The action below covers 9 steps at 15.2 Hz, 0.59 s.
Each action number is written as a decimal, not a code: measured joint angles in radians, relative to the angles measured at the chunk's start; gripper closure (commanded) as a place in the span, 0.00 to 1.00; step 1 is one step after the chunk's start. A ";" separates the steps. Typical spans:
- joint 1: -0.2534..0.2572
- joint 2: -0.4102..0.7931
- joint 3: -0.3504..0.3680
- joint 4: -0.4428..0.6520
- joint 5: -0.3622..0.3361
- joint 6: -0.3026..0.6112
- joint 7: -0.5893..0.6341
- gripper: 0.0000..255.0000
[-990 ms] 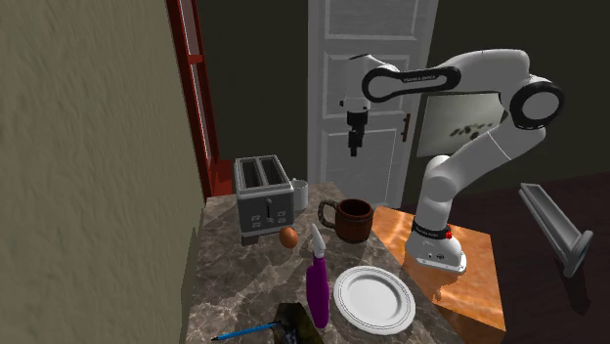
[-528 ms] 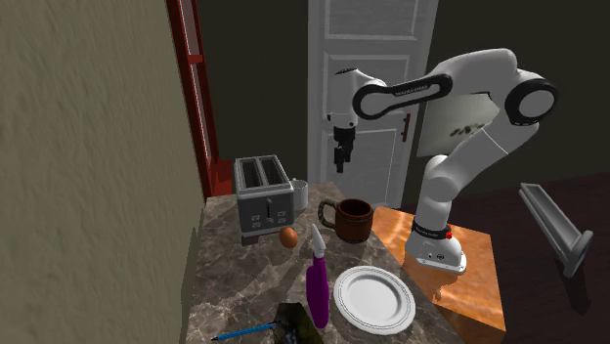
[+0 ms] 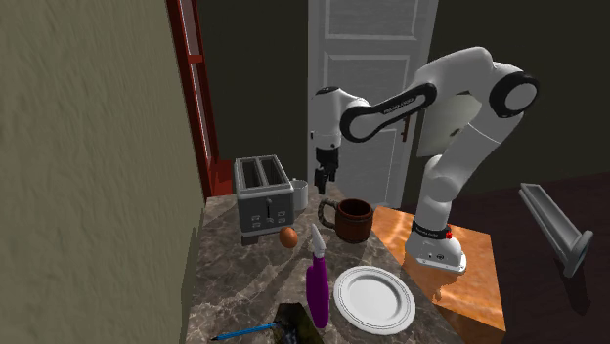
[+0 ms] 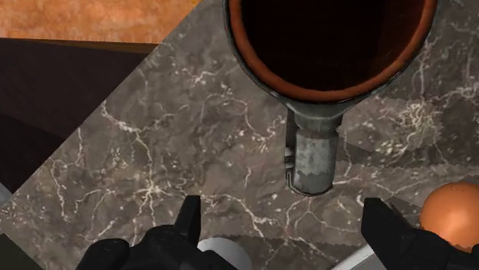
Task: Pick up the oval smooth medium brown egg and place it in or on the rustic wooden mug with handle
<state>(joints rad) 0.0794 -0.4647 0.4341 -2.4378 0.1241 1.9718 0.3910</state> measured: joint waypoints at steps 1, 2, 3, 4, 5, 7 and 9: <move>0.001 0.019 0.018 0.007 0.000 0.015 0.025 0.00; 0.000 0.052 0.043 0.023 -0.005 0.034 0.057 0.00; -0.005 0.092 0.065 0.040 -0.015 0.059 0.088 0.00; -0.007 0.126 0.088 0.062 -0.024 0.072 0.121 0.00; -0.008 0.162 0.113 0.077 -0.036 0.092 0.158 0.00; -0.018 0.242 0.153 0.122 -0.074 0.125 0.225 0.00; -0.020 0.320 0.192 0.168 -0.120 0.148 0.303 0.00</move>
<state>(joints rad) 0.0590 -0.1444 0.6262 -2.2693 0.0038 2.1195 0.6936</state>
